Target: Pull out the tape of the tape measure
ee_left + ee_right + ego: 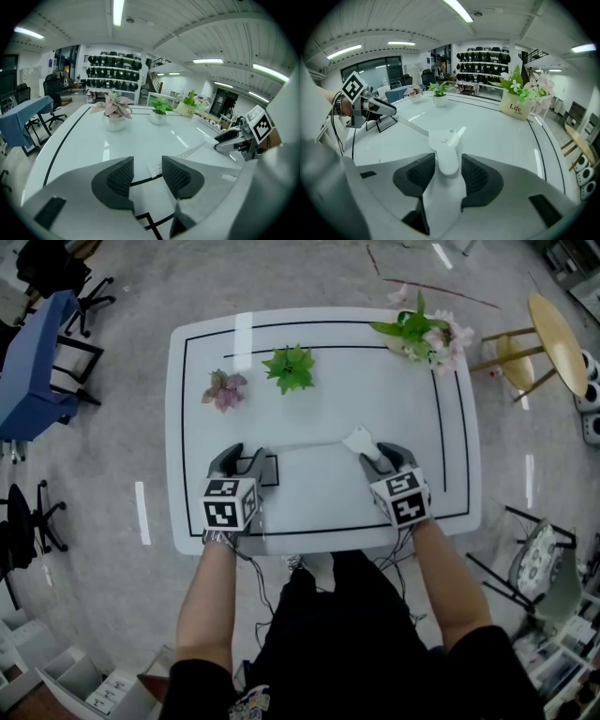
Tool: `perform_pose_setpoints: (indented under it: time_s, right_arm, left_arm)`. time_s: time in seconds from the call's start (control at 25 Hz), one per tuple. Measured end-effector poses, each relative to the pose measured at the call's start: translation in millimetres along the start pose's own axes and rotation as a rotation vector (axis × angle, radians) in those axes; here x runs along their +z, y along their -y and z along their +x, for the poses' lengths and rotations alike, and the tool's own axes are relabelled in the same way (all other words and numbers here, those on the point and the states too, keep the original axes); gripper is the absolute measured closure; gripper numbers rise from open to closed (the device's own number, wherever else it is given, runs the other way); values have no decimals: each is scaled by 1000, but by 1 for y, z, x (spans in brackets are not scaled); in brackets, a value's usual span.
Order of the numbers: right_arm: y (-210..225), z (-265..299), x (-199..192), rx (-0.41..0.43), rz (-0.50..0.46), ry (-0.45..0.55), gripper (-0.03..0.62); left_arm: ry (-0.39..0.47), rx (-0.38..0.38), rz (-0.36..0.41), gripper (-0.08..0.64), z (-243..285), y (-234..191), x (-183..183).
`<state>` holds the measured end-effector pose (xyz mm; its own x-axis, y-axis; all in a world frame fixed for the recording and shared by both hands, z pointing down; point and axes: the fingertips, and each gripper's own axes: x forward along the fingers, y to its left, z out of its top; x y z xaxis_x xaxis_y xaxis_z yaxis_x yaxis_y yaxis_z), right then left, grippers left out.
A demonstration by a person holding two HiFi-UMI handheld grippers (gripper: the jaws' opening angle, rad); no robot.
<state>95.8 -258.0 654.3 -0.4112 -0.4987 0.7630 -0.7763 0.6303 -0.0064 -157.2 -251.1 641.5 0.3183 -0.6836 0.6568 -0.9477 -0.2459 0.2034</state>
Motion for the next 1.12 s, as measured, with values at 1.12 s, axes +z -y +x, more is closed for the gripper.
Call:
perform_pose_setpoints:
  time_s: [1.12]
  right_arm:
    - [-45, -148, 128, -140, -45, 417, 397]
  left_arm:
    - [397, -55, 142, 367, -173, 47, 106]
